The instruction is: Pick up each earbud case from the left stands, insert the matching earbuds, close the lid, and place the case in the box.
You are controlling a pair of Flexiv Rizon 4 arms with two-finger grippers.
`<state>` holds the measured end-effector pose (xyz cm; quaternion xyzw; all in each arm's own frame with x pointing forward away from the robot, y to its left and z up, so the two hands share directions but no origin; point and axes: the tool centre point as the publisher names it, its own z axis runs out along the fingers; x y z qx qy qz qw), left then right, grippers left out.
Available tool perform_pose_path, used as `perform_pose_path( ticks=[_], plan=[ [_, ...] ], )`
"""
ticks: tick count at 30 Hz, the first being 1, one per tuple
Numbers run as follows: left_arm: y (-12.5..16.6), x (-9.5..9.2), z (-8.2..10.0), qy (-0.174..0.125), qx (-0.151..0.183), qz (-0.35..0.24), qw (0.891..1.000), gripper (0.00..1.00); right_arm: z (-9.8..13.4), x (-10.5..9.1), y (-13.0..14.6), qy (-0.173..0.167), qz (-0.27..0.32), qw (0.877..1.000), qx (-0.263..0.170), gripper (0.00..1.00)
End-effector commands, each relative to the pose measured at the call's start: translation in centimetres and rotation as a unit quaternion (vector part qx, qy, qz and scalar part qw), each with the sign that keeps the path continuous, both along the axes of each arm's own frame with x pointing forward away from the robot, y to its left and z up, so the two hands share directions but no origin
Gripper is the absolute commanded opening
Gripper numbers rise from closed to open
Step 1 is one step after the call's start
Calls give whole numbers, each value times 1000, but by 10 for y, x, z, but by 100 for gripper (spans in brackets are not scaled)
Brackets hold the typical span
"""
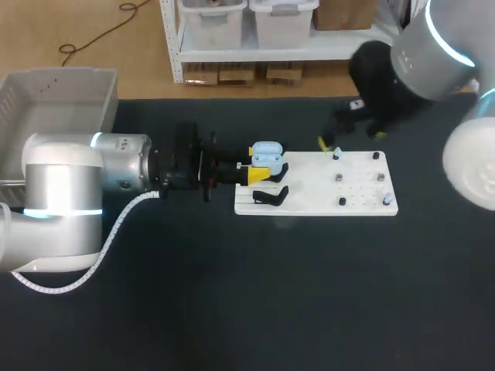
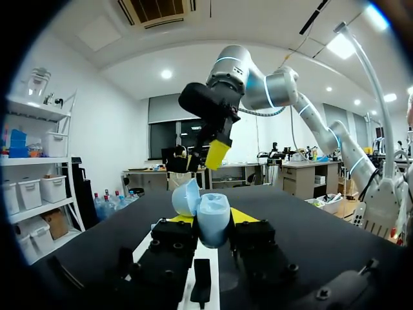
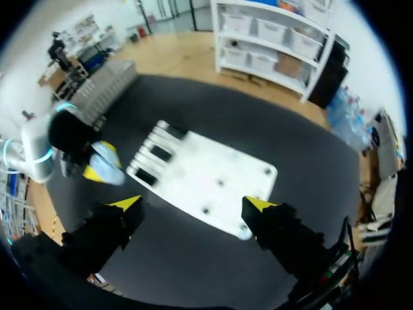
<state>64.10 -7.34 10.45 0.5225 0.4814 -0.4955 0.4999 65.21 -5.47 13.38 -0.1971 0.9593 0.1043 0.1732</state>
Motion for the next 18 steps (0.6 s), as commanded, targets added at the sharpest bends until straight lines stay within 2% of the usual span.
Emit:
perform_pose_path(
  ticks=[1,9,13,18],
  plan=[
    [0,-1,-1,-1,-1,2,1000,0,-2,-6,-13,11,-26,999,-46,100],
    [0,-1,-1,-1,-1,2,1000,0,-31,-12,-47,52,-52,990,-120,100],
    [0,-1,-1,-1,-1,2,1000,0,-50,-16,-64,79,-62,986,-134,100],
    [0,-1,-1,-1,-1,2,1000,0,-60,-27,-71,98,-61,984,-134,100]
  ],
)
